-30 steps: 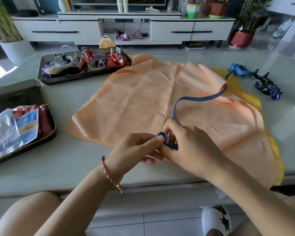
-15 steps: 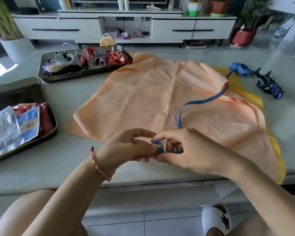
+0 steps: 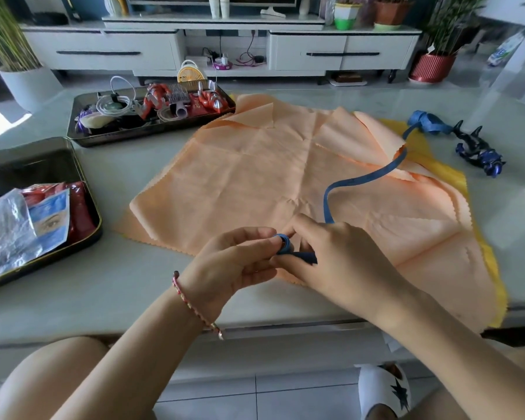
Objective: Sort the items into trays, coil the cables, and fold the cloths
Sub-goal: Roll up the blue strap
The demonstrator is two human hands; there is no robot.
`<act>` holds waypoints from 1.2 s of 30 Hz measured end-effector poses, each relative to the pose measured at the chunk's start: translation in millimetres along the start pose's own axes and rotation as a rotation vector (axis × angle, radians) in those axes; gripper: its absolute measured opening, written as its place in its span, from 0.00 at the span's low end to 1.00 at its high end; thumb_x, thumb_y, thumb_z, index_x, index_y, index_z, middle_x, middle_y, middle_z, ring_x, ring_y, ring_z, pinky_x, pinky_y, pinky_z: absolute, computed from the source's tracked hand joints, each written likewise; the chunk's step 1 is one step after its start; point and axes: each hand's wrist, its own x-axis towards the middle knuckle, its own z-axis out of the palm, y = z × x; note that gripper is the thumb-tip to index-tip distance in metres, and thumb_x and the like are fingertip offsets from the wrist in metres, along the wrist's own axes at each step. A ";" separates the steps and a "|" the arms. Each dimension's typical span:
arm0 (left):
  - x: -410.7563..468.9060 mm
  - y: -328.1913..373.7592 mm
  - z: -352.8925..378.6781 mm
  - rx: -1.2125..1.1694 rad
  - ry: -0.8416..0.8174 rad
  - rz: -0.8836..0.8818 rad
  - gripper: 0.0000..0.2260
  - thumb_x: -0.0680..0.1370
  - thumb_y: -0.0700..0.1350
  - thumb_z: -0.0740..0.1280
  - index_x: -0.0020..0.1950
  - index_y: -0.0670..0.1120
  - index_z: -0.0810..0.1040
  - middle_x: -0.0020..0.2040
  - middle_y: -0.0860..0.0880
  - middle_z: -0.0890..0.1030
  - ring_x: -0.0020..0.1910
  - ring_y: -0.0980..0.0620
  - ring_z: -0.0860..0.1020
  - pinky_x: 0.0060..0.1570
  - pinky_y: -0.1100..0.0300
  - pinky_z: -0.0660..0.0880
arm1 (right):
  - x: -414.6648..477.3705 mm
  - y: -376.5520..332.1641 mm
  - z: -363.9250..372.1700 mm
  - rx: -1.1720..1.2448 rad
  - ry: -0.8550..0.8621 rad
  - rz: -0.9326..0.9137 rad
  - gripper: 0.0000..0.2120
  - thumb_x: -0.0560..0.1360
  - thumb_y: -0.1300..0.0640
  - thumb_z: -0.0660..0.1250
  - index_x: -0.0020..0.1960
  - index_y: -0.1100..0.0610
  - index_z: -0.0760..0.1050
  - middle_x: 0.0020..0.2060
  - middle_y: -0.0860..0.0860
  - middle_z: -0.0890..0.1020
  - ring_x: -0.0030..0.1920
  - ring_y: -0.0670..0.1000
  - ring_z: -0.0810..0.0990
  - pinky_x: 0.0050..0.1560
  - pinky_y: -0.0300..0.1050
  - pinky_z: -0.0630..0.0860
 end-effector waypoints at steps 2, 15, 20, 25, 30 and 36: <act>-0.2 4.5 -4.4 0.082 -0.040 -0.019 0.18 0.61 0.45 0.72 0.49 0.43 0.78 0.40 0.45 0.84 0.34 0.54 0.81 0.37 0.63 0.79 | 1.7 1.5 -0.6 0.219 -0.099 0.079 0.16 0.71 0.46 0.70 0.57 0.47 0.74 0.25 0.40 0.72 0.28 0.42 0.71 0.29 0.34 0.64; -7.1 2.4 3.8 0.141 -0.072 0.077 0.22 0.65 0.54 0.70 0.53 0.42 0.79 0.42 0.46 0.83 0.40 0.53 0.81 0.39 0.63 0.78 | 1.6 3.7 -4.3 0.259 -0.001 0.100 0.18 0.65 0.41 0.70 0.42 0.52 0.67 0.31 0.44 0.76 0.30 0.45 0.76 0.30 0.42 0.73; -3.2 -0.2 10.5 0.106 0.006 0.108 0.17 0.63 0.47 0.71 0.49 0.43 0.77 0.39 0.45 0.83 0.33 0.54 0.79 0.38 0.63 0.78 | 0.3 4.7 -4.3 0.168 -0.017 0.041 0.16 0.68 0.44 0.71 0.44 0.50 0.67 0.27 0.42 0.71 0.28 0.43 0.73 0.27 0.36 0.68; -4.8 9.3 -5.7 0.259 -0.100 0.041 0.18 0.65 0.47 0.76 0.51 0.42 0.77 0.37 0.45 0.83 0.33 0.52 0.79 0.34 0.64 0.77 | -0.4 8.0 -13.9 0.578 -0.358 0.070 0.14 0.71 0.51 0.71 0.55 0.41 0.76 0.32 0.48 0.79 0.31 0.45 0.74 0.32 0.35 0.70; -2.9 3.1 -2.5 0.236 -0.079 0.050 0.22 0.66 0.58 0.70 0.50 0.43 0.80 0.37 0.48 0.82 0.36 0.55 0.79 0.38 0.63 0.76 | -0.7 2.5 -7.9 0.532 -0.169 0.161 0.11 0.69 0.49 0.73 0.46 0.49 0.73 0.31 0.48 0.80 0.27 0.45 0.77 0.29 0.40 0.76; -2.2 -8.6 14.0 0.266 -0.030 0.121 0.21 0.69 0.55 0.65 0.48 0.38 0.82 0.46 0.39 0.83 0.40 0.55 0.78 0.41 0.61 0.73 | -2.2 0.0 1.0 0.095 0.017 0.057 0.15 0.70 0.43 0.69 0.45 0.50 0.65 0.28 0.43 0.75 0.28 0.45 0.74 0.26 0.34 0.64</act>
